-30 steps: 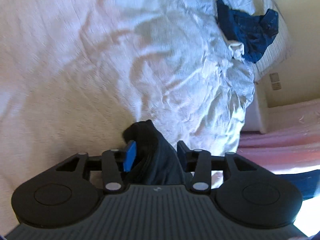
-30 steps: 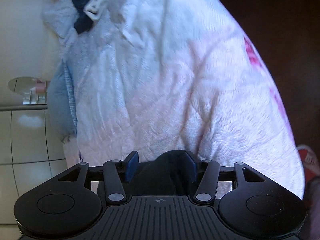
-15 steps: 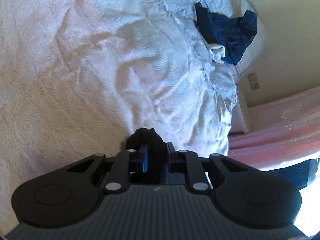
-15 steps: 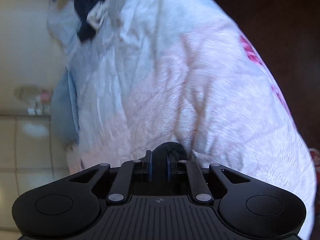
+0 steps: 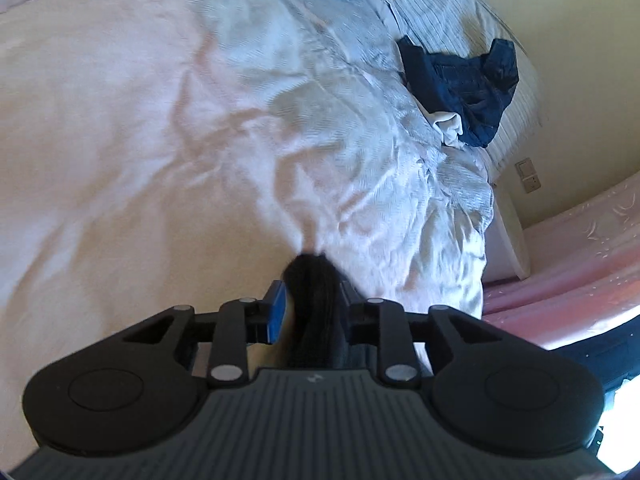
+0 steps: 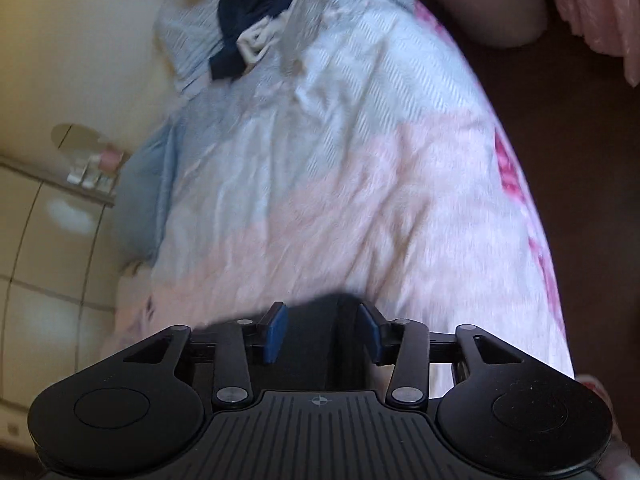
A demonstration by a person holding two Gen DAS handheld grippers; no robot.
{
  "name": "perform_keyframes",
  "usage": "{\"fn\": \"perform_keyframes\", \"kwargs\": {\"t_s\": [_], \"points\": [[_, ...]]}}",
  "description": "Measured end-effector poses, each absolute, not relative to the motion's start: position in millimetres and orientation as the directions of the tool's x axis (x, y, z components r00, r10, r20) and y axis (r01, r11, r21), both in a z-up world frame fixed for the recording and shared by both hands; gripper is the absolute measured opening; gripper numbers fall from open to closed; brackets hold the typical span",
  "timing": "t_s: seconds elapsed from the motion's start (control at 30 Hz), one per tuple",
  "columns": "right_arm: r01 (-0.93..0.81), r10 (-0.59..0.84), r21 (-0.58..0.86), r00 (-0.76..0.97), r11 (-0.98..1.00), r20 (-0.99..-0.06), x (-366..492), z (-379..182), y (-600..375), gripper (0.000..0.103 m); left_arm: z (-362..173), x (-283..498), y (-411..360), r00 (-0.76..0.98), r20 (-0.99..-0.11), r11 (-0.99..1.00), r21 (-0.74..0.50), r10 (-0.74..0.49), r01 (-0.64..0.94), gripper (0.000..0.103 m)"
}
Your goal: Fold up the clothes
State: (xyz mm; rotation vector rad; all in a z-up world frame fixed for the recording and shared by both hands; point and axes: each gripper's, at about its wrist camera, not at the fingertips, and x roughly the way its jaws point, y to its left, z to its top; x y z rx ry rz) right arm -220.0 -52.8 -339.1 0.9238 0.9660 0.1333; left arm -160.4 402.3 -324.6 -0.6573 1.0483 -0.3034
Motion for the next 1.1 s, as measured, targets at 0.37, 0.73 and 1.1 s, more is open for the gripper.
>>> {"fn": "perform_keyframes", "kwargs": {"t_s": [0.37, 0.73, 1.1], "points": [[0.210, 0.553, 0.709, 0.494, 0.673, -0.671, -264, -348, -10, 0.013, -332, -261, 400, 0.429, -0.696, 0.761, -0.648, -0.575, -0.031, 0.006], [0.185, 0.483, 0.654, 0.535, 0.733, -0.693, -279, -352, 5, 0.015, -334, -280, 404, 0.492, -0.697, 0.810, -0.585, -0.521, 0.029, 0.022], [0.249, 0.586, 0.725, 0.450, 0.642, -0.674, -324, -338, 5, 0.044, -346, -331, 449, 0.430, -0.644, 0.636, -0.749, -0.633, -0.186, 0.047]]}}
